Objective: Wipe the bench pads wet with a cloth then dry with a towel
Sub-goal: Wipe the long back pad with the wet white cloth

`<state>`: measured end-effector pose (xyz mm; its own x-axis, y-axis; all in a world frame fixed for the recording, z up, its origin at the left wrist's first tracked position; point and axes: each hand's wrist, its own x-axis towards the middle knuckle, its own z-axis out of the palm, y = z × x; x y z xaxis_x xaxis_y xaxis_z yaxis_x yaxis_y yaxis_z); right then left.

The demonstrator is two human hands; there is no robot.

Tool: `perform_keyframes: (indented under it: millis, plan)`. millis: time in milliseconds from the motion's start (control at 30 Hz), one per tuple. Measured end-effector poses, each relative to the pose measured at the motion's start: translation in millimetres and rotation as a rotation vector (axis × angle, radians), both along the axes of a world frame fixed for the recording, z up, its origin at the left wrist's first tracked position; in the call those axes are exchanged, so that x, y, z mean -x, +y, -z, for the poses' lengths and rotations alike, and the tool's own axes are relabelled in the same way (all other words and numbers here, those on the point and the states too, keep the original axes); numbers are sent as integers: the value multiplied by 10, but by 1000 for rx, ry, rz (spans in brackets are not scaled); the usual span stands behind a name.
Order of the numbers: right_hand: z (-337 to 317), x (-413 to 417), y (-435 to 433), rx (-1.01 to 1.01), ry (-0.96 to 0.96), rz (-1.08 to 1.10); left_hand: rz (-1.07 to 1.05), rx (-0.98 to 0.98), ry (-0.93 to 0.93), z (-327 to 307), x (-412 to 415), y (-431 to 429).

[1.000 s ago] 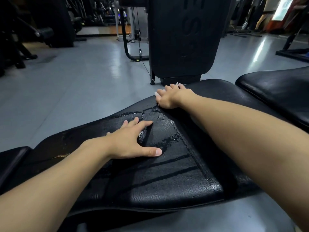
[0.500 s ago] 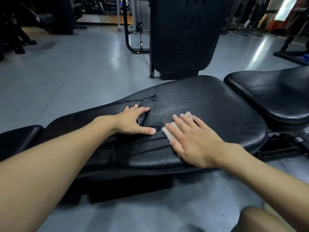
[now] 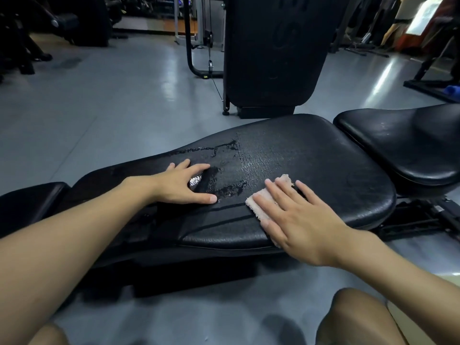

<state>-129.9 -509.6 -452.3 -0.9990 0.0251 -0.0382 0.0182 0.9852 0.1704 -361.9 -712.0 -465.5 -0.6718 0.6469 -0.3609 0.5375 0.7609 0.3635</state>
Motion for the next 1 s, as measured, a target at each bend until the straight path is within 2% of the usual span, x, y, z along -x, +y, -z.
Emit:
perform_keyframes:
  millis: [200, 400, 567, 767, 1000]
  plan:
    - [-43, 973, 132, 46, -96, 69, -2, -18, -12, 50, 40, -2]
    - [3, 2140, 365, 103, -94, 152, -8, -36, -19, 127, 111, 10]
    - [-19, 2763, 482, 92, -100, 212, -9, -35, -24, 153, 126, 5]
    - [-19, 2858, 442, 75, -110, 253, -19, -45, -28, 153, 125, 1]
    - [103, 2147, 251, 87, -89, 132, -30, -55, -28, 140, 153, 13]
